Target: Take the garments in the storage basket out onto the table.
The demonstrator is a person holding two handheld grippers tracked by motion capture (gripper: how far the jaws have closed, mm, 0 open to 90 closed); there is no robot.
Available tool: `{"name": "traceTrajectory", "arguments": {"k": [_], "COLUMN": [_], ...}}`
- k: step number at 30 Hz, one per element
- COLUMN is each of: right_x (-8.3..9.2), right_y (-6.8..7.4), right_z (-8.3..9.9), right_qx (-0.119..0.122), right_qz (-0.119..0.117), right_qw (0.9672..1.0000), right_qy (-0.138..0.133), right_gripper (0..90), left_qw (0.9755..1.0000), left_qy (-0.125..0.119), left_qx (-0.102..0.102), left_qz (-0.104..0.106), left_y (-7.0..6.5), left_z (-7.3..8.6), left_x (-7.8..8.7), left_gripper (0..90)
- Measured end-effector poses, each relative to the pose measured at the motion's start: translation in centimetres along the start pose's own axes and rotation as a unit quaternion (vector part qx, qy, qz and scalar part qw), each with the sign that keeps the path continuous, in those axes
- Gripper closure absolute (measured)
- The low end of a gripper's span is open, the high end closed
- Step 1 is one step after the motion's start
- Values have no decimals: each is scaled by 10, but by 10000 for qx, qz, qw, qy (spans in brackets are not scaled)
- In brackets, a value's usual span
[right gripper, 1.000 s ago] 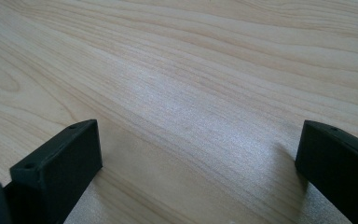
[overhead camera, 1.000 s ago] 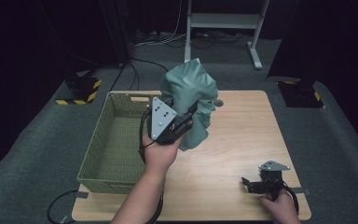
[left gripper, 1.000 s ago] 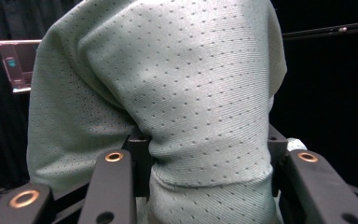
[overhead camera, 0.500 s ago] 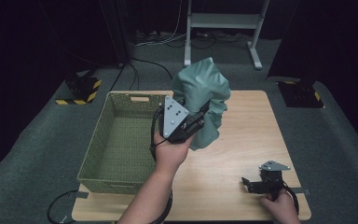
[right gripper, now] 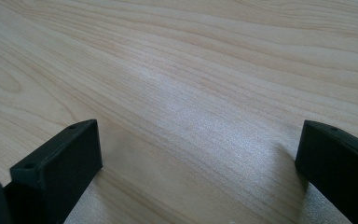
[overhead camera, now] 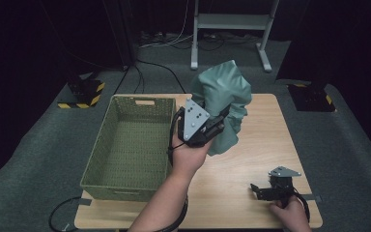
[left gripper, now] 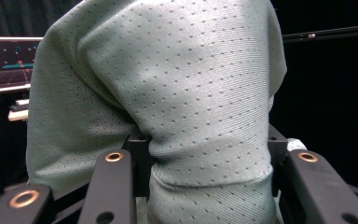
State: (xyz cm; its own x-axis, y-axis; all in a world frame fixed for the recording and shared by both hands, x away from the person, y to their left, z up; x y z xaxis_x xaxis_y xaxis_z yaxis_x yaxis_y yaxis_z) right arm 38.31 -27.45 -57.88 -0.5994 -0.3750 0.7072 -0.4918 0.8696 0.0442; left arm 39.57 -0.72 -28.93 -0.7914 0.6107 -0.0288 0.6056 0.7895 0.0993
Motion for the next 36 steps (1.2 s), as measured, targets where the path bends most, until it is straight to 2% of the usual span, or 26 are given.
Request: {"name": "traceTrajectory", "arguments": {"k": [9,20,24,30,36], "right_x": [0,0,0,0,0], "right_y": [0,0,0,0,0], "right_z": [0,0,0,0,0], "right_qx": [-1,24,23,23,21], "right_qz": [2,-15,-21,-25,-27], "right_qw": [10000,10000,10000,10000,10000], "right_qy": [2,2,-3,-4,-6], "right_gripper": [2,2,2,2,2], "left_qw": [9997,9985,9974,9963,9941], "left_qy": [58,333,478,588,788], "left_qx": [171,362,473,565,683], "left_qz": [165,219,260,278,295], "left_y": [-12,-17,-20,-21,-22], "left_z": [16,46,61,75,93], "left_x": [-11,-24,-28,-30,-36], "left_gripper": [541,540,540,540,540]}}
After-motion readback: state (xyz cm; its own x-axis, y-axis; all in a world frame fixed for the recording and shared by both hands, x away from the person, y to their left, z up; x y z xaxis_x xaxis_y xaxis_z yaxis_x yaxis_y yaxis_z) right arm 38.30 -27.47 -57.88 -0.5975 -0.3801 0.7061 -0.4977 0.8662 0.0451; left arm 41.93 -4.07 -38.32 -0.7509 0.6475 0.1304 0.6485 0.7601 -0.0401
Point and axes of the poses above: each handheld gripper's, and its own axes: x roughly backward along the jaws, z roughly out of its underside, y roughly to its left, the point moved 5 cm from there along -x, roughly forward along the jaws, and after that the axes turned 2 degrees about -x, right-handed, at the moved point
